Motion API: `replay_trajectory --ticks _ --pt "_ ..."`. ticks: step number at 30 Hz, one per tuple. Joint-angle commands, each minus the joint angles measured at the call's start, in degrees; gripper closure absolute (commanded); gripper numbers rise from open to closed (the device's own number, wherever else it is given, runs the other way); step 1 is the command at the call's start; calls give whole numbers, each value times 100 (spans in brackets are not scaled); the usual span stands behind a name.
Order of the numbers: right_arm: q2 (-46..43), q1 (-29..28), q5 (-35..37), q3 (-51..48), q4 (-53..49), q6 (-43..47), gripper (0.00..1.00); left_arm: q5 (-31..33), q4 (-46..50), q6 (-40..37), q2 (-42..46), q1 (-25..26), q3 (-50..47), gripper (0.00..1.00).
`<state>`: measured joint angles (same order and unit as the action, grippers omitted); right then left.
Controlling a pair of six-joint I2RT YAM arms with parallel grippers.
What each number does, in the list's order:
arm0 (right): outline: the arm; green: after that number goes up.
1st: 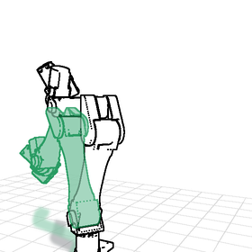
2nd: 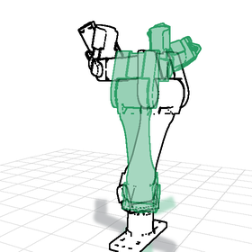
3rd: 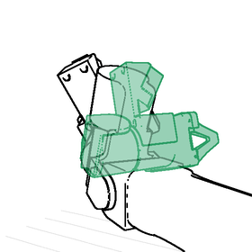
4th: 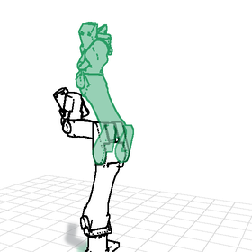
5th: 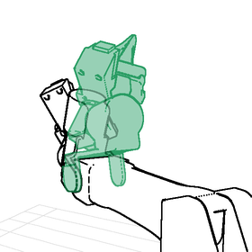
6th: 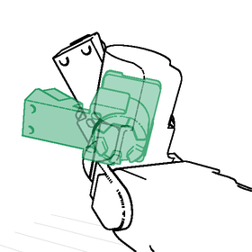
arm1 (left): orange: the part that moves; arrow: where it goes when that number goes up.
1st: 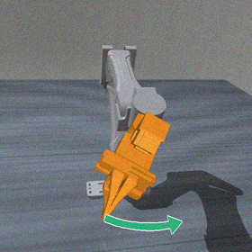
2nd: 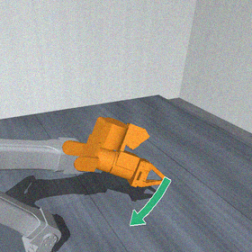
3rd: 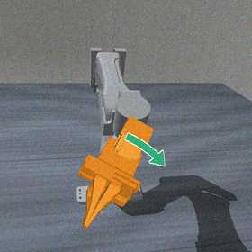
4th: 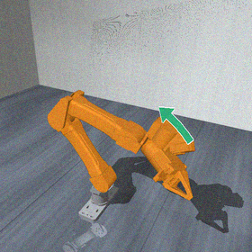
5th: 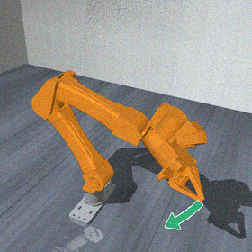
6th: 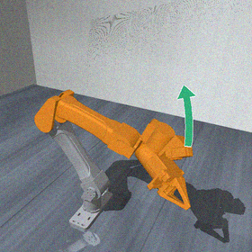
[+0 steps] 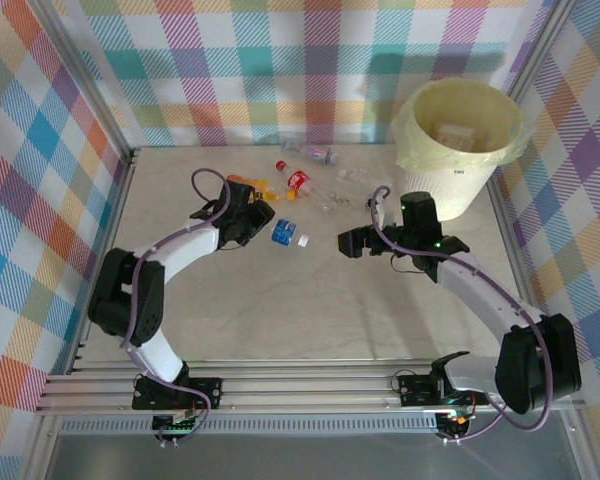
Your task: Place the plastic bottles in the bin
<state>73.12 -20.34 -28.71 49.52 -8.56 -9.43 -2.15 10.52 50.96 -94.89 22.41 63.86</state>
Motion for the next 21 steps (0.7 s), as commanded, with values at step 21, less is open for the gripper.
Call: replay_trajectory --ticks 21 --pt "1331 -543 -1019 1277 -34 -662 0 -2265 -952 -2072 340 1058 1101 48"
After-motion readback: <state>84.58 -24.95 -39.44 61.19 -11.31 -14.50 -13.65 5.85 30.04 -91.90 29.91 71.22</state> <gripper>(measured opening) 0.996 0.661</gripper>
